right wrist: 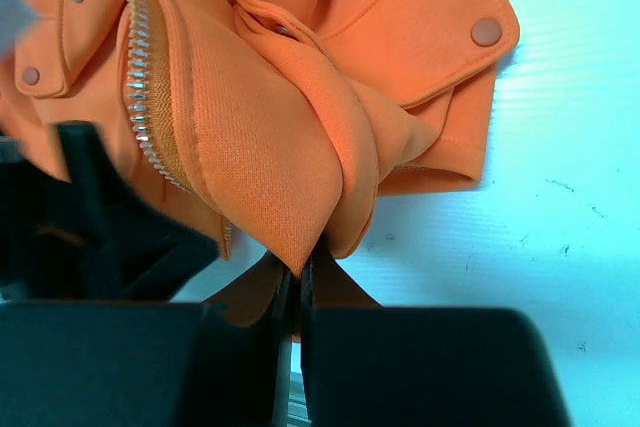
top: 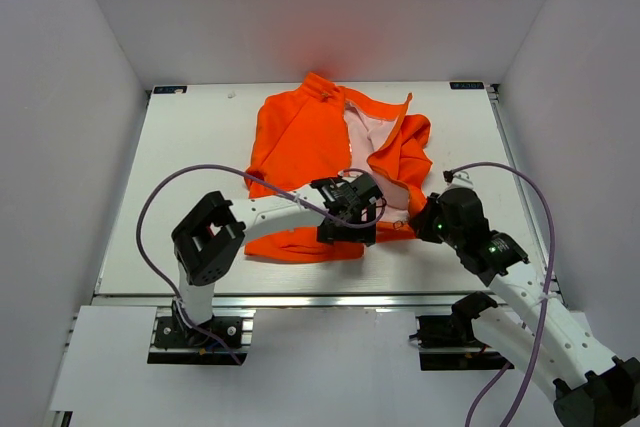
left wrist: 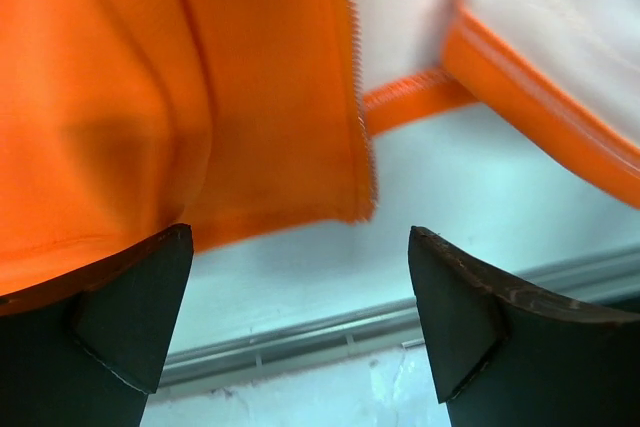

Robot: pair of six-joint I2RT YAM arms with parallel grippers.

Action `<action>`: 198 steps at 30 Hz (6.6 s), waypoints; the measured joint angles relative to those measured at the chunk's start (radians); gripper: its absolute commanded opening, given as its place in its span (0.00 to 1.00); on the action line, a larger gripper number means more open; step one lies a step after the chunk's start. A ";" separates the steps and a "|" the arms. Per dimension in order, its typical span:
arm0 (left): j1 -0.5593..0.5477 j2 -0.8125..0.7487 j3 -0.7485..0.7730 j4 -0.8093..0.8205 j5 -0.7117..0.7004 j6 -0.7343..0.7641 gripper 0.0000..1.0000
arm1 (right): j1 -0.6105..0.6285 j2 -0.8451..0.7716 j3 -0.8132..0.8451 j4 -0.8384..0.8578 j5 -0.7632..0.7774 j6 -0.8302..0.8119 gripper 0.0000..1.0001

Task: Zip up the jacket

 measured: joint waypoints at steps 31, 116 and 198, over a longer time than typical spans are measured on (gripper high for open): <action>-0.006 0.179 0.152 -0.154 -0.052 -0.032 0.88 | 0.000 -0.034 -0.005 -0.035 0.003 -0.025 0.00; 0.056 -0.713 -0.620 0.912 0.181 0.267 0.00 | -0.006 0.043 -0.056 0.521 -0.805 -0.135 0.00; 0.077 -0.603 -0.586 0.771 0.342 0.285 0.00 | -0.099 0.116 -0.122 0.551 -0.764 0.127 0.00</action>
